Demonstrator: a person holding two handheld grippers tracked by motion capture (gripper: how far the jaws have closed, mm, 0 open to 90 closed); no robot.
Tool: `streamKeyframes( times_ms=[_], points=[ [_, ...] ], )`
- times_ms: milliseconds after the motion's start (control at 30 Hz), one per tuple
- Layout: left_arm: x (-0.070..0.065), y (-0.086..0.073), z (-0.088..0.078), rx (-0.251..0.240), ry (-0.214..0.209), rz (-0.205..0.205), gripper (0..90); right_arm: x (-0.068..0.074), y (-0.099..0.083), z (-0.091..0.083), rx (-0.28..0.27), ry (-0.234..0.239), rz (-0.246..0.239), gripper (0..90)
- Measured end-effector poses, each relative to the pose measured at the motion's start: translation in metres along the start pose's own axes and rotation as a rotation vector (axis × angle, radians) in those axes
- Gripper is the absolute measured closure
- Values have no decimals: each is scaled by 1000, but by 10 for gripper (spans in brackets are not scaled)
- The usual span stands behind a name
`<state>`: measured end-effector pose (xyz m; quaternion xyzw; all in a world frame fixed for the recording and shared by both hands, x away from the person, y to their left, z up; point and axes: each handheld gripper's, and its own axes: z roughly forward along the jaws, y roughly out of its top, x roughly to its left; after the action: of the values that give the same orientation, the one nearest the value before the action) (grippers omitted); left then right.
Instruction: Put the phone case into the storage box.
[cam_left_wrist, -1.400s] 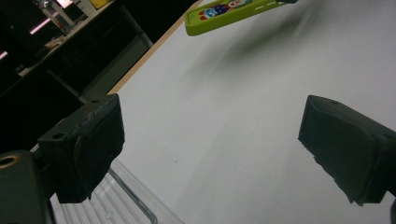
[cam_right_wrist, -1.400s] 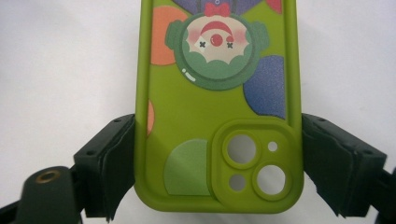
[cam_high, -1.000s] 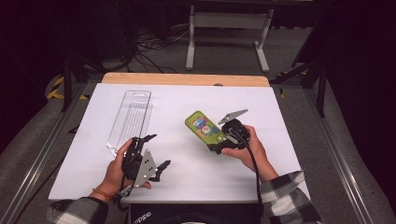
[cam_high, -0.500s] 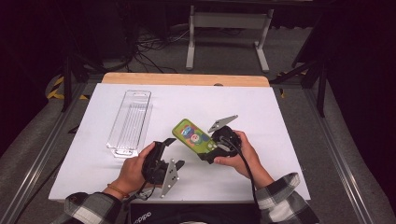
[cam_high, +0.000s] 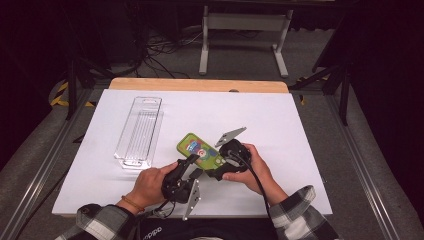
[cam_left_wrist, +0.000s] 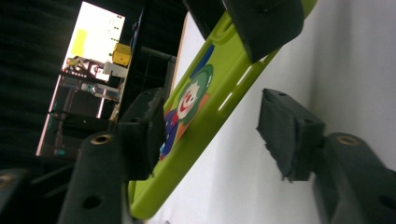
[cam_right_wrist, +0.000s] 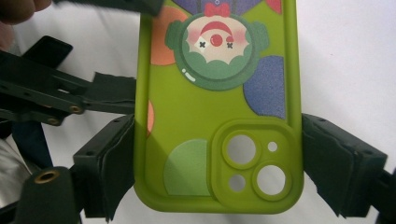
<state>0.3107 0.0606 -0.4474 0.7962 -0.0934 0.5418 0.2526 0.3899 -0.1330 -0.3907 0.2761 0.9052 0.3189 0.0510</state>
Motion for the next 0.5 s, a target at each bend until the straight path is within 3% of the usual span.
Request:
streamKeyframes(
  times_ms=[67,167,233,300,433,467,500],
  points=[
    [-3,3,1,15,0,44,516,2,0,2,5,1,-10,167],
    [-5,5,1,26,1,77,587,3,1,2,5,3,-10,166],
    [-8,8,1,37,27,115,668,4,1,4,8,1,-11,166],
    [-9,9,2,36,31,133,688,5,1,4,9,3,-9,166],
    [-15,12,2,64,51,225,750,7,2,4,7,-2,-12,164],
    [-18,12,0,93,36,211,769,7,2,4,6,-1,-14,164],
    [-16,12,2,73,43,240,780,7,2,3,0,3,-7,163]
  ],
)
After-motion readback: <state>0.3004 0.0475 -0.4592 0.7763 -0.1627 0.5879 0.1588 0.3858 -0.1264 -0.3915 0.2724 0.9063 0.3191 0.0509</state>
